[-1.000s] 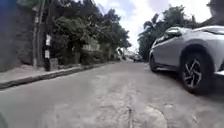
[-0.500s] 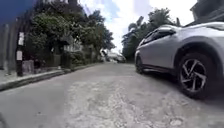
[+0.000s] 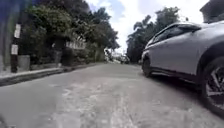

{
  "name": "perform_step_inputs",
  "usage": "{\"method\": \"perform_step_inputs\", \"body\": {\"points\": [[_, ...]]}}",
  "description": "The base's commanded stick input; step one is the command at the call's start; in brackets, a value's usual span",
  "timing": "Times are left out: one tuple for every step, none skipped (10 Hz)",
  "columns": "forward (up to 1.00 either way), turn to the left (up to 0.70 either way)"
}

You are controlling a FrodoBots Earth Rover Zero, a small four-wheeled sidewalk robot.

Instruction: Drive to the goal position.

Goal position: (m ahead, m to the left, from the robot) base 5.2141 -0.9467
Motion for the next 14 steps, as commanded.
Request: {"method": "perform_step_inputs", "body": {"points": [[1.00,0.00],[1.00,0.00],[1.00,0.00],[1.00,0.00],[1.00,0.00],[1.00,0.00],[1.00,0.00],[1.00,0.00],[1.00,0.00],[1.00,0.00],[1.00,0.00],[1.00,0.00],[1.00,-0.15],[1.00,-0.40]]}}
